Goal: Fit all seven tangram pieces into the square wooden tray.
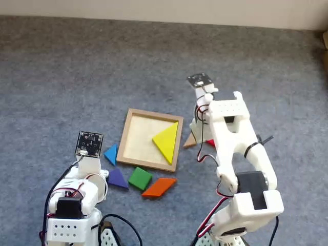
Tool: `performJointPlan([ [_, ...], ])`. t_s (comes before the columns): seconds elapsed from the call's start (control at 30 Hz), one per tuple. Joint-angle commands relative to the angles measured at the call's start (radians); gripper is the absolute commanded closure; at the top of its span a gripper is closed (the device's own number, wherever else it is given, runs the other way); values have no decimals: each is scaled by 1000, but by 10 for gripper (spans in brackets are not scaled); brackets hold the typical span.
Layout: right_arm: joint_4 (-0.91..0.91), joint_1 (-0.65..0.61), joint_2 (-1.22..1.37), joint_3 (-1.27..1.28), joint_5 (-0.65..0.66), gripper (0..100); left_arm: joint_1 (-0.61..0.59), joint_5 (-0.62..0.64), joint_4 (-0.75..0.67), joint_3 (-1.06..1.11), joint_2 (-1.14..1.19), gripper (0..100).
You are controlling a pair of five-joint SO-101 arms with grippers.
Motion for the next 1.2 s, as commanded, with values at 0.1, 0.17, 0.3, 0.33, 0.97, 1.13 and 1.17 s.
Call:
performJointPlan([
  [0.1,1,16,-16,-56,-9,638,-10,5,5,19,-53,993],
  [0.17,-2,15,-16,-56,-9,638,-10,5,5,19,-53,993],
  [0.3,-85,18,-16,-51,-9,638,-10,5,5,19,-53,993],
  [0.33,-97,18,-16,-50,-9,638,-10,5,5,19,-53,993],
  [0.97,-116,45,151,-59,-15,638,-10,5,5,19,-53,993],
  [1.13,-162,45,150,-59,-17,638,-10,5,5,19,-53,993],
  [1.17,-173,45,150,-59,-17,638,-10,5,5,19,-53,993],
])
